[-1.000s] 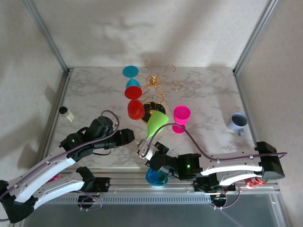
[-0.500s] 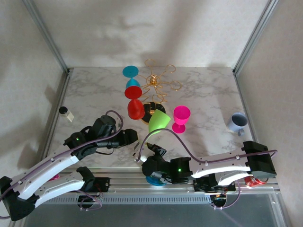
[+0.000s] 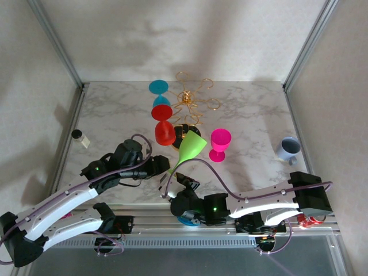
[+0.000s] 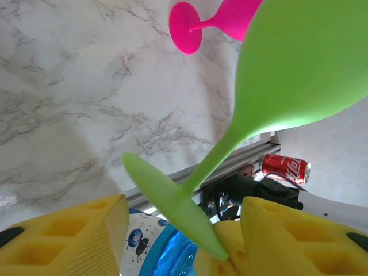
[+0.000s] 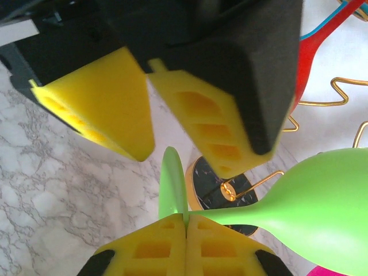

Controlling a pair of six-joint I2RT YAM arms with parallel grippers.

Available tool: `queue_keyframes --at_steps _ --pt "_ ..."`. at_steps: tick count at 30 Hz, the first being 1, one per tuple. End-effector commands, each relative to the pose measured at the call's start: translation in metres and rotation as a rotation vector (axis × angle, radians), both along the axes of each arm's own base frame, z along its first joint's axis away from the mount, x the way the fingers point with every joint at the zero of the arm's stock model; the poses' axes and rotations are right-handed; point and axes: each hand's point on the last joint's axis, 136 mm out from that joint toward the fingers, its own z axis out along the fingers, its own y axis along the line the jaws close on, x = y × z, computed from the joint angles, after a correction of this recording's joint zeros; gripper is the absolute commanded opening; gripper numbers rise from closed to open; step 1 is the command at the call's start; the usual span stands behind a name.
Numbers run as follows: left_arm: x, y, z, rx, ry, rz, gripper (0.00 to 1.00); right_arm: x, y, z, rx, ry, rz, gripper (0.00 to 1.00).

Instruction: Take the wine glass off the wine glass rack

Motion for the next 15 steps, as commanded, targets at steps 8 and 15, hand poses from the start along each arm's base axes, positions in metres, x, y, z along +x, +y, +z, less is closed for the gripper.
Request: queue_keyframes --at_steps 8,15 --pt "0.0038 -0.0078 0.0031 -0.043 0.0 -0.01 0.47 -0.0001 -0.0016 0.0108 0.055 -0.028 -0.031 0.0" --pt "0.0038 -0.0097 0.0018 -0.056 0.006 -0.011 0.4 -0.0004 0.002 0.0156 0.07 -0.039 -0.025 0.0"
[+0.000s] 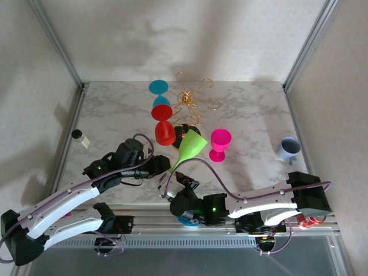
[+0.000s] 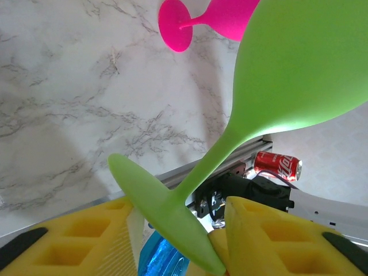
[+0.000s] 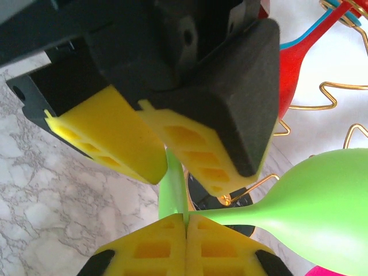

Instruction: Take the wine glass off the wine glass rack

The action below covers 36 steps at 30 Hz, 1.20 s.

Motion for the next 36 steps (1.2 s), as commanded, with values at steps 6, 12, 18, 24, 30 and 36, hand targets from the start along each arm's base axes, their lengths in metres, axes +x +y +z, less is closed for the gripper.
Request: queue_keyframes --at_steps 6,12,18,24,30,36 --pt "0.001 -0.004 -0.002 -0.032 0.007 -0.003 0.32 -0.003 0.002 0.011 0.048 -0.024 -0.006 0.0" --pt "0.001 -0.004 -0.005 -0.031 0.009 -0.006 0.22 -0.004 0.004 0.013 0.056 -0.018 0.003 0.0" --pt "0.001 -0.004 -0.006 -0.036 0.01 -0.005 0.08 -0.005 0.003 0.018 0.086 -0.006 0.01 0.0" --pt "0.001 -0.004 -0.007 -0.042 0.01 -0.002 0.0 -0.005 -0.003 0.024 0.131 0.013 0.02 0.02" --pt "0.003 -0.006 -0.007 -0.054 0.004 0.002 0.0 -0.006 -0.008 0.032 0.175 0.036 0.03 0.09" --pt "0.005 -0.005 -0.008 -0.084 -0.016 0.021 0.0 -0.008 -0.015 0.04 0.212 0.079 0.038 0.18"
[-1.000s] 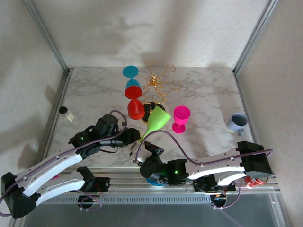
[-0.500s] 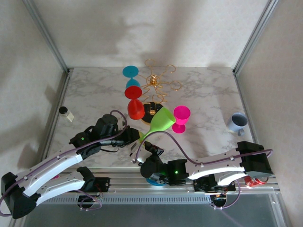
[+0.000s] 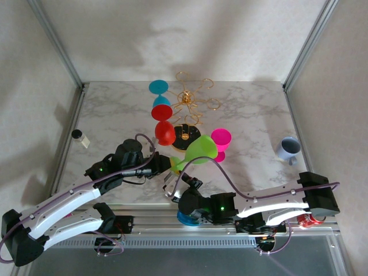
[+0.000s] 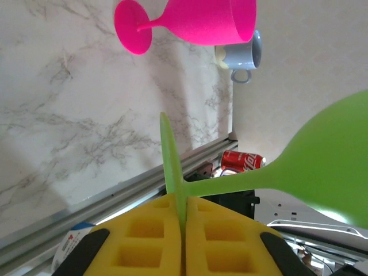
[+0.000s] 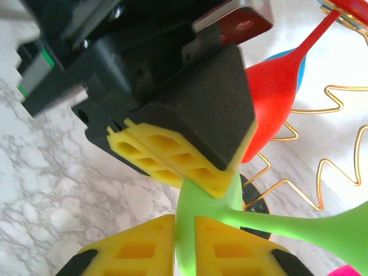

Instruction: Take the wine glass off the wine glass rack

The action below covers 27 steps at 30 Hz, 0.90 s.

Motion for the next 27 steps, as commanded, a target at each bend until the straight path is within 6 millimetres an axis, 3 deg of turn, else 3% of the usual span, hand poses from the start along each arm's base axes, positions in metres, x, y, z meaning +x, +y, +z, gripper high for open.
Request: queue_keyframes --at_steps 1,11,15,23,27 --pt "0.002 0.009 -0.019 0.032 0.006 0.033 0.0 -0.001 -0.007 0.025 0.112 0.034 -0.029 0.2" --pt "0.007 0.01 -0.022 -0.005 -0.036 0.064 0.0 -0.015 -0.007 0.04 0.159 0.176 0.055 0.32" --pt "0.009 0.011 -0.022 -0.037 -0.067 0.081 0.0 -0.02 -0.002 0.049 0.156 0.373 0.106 0.36" --pt "0.01 0.012 -0.029 -0.079 -0.103 0.091 0.0 -0.019 -0.004 0.087 0.237 0.553 0.122 0.39" --pt "0.009 0.011 -0.033 -0.103 -0.125 0.084 0.0 -0.01 -0.012 0.113 0.311 0.657 0.123 0.5"
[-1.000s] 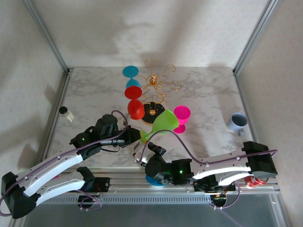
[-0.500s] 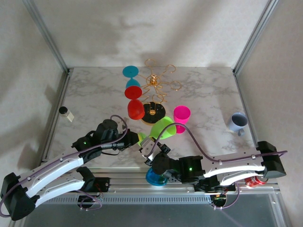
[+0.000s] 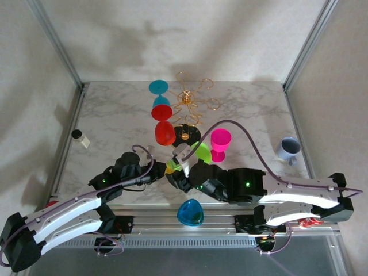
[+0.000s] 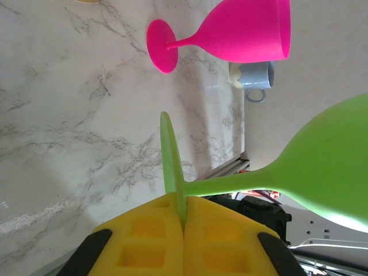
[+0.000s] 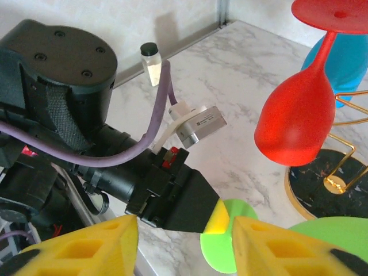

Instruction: Take the wine glass off the wine glass rack

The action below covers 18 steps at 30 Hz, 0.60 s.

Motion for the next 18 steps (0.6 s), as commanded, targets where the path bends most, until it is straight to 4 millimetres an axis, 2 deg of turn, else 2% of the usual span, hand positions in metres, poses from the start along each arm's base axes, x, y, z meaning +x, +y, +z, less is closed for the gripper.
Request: queue_keyframes --at_steps 1,4,7,12,18 --pt "0.006 -0.002 0.016 -0.078 -0.071 0.014 0.0 -0.001 -0.011 0.024 0.057 0.131 0.005 0.51" --pt "0.006 -0.003 0.016 -0.1 -0.091 0.011 0.0 0.009 -0.022 0.037 0.065 0.143 -0.034 0.54" --pt "0.006 -0.002 0.015 -0.116 -0.105 0.014 0.0 0.02 -0.034 0.041 0.088 0.188 -0.072 0.57" --pt "0.004 -0.001 0.016 -0.148 -0.126 0.017 0.0 0.032 -0.049 0.034 0.075 0.264 -0.114 0.59" --pt "0.004 -0.001 0.014 -0.175 -0.132 0.02 0.0 0.04 -0.051 0.019 0.045 0.321 -0.126 0.62"
